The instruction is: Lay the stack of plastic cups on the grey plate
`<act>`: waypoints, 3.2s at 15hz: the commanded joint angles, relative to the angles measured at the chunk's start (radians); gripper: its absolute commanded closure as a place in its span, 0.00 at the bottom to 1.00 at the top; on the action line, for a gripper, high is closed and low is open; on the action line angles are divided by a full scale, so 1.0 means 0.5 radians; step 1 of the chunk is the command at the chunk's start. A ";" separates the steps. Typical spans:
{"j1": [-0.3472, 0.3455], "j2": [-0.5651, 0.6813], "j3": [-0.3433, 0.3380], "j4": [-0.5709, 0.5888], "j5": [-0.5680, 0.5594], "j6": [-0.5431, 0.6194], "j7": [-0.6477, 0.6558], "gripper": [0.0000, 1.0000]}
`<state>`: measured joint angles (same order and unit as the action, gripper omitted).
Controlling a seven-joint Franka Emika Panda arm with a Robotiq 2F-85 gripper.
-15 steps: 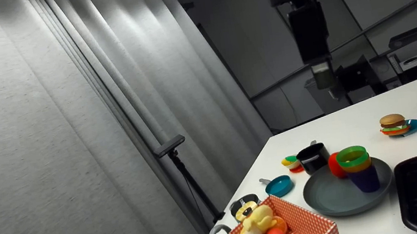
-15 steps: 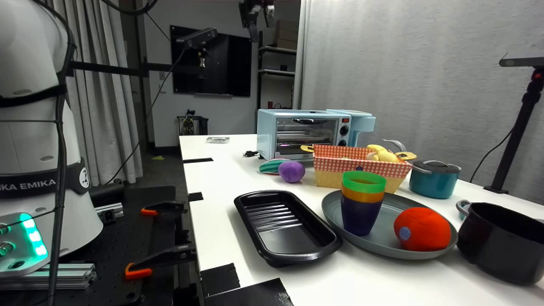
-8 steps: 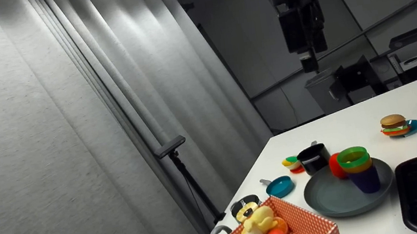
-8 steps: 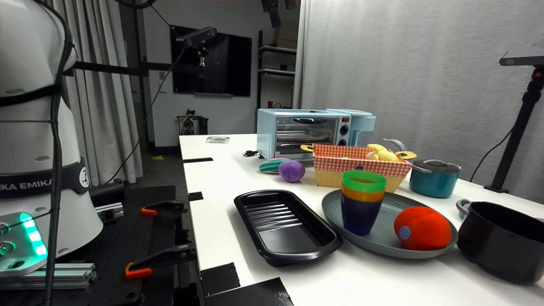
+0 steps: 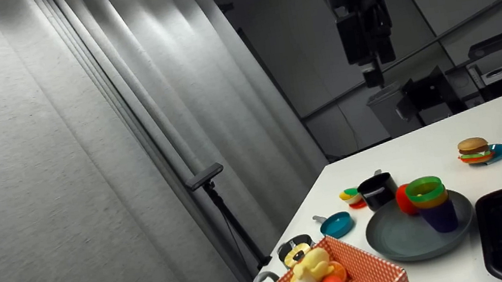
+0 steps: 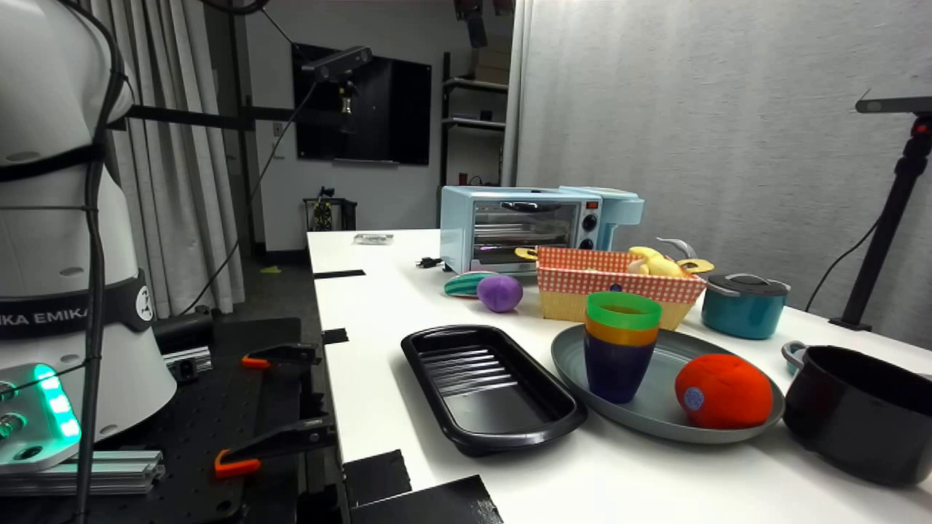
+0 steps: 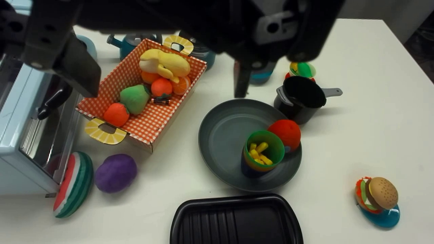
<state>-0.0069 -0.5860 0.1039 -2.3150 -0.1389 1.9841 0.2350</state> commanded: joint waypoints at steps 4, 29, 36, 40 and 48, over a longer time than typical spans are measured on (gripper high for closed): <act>-0.001 0.001 0.003 -0.014 0.009 0.002 -0.008 0.00; -0.337 0.560 -0.101 -0.277 -0.581 0.406 0.453 0.00; -0.348 0.593 -0.102 -0.264 -0.601 0.431 0.483 0.00; -0.391 0.701 -0.137 -0.206 -0.634 0.466 0.577 0.00; -0.397 0.952 -0.272 -0.050 -0.599 0.557 0.856 0.00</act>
<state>-0.2021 -0.1690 -0.0117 -2.3806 -0.4263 2.2280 0.5952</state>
